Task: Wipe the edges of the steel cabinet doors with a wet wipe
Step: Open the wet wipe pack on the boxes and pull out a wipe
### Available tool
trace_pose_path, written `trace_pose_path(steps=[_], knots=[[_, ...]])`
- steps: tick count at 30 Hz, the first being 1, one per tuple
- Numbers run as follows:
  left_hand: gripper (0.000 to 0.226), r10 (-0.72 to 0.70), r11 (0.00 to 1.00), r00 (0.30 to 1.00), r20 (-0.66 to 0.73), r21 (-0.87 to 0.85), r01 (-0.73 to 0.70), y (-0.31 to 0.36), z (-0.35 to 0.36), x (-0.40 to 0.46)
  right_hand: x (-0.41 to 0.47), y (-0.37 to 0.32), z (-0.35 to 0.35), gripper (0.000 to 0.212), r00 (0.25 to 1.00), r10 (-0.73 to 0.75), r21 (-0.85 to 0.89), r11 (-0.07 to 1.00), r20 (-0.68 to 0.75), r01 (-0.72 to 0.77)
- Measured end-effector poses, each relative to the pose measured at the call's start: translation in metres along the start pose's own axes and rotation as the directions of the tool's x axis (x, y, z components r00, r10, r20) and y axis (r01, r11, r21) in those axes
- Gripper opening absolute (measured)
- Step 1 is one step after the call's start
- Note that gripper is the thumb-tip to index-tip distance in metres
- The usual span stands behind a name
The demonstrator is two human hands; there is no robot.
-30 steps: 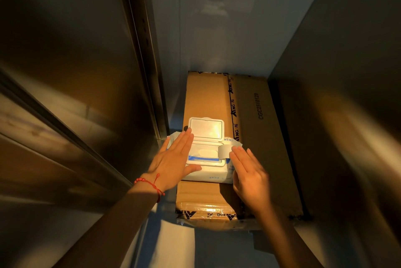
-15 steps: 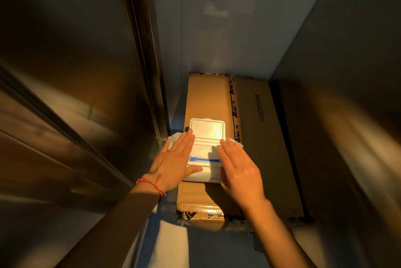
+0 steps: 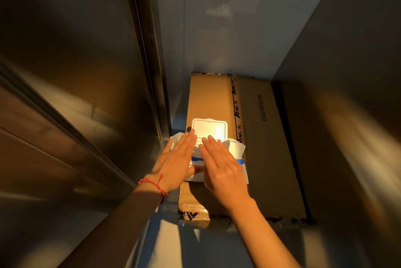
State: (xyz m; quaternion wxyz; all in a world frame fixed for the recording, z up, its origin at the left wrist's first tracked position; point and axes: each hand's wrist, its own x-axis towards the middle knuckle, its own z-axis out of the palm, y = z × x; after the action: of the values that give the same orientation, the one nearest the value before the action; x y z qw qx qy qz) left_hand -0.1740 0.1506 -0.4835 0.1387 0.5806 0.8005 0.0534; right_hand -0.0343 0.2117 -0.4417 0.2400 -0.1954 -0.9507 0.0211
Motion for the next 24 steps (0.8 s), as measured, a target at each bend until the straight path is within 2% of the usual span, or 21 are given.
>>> trace_pose_path(steps=[6, 13, 19, 24], knots=[[0.078, -0.007, 1.000, 1.000, 0.008, -0.017, 0.007, 0.001, -0.001, 0.000, -0.002, -0.004, 0.011, 0.064, 0.998, 0.041, 0.058, 0.997, 0.046, -0.044], [0.081, 0.000, 1.000, 1.000, 0.024, 0.025, 0.000, 0.001, -0.001, 0.000, -0.004, 0.001, 0.017, 0.069, 0.984, 0.099, 0.046, 0.993, 0.147, -0.106], [0.085, 0.006, 0.999, 0.999, 0.034, -0.035, -0.004, -0.001, 0.001, -0.001, -0.002, 0.009, 0.018, 0.075, 0.958, 0.164, 0.008, 0.985, 0.234, -0.171], [0.086, 0.003, 0.999, 1.000, 0.030, -0.045, -0.001, -0.001, 0.003, -0.002, 0.002, 0.011, 0.021, 0.071, 0.940, 0.186, 0.004, 0.981, 0.285, -0.196]])
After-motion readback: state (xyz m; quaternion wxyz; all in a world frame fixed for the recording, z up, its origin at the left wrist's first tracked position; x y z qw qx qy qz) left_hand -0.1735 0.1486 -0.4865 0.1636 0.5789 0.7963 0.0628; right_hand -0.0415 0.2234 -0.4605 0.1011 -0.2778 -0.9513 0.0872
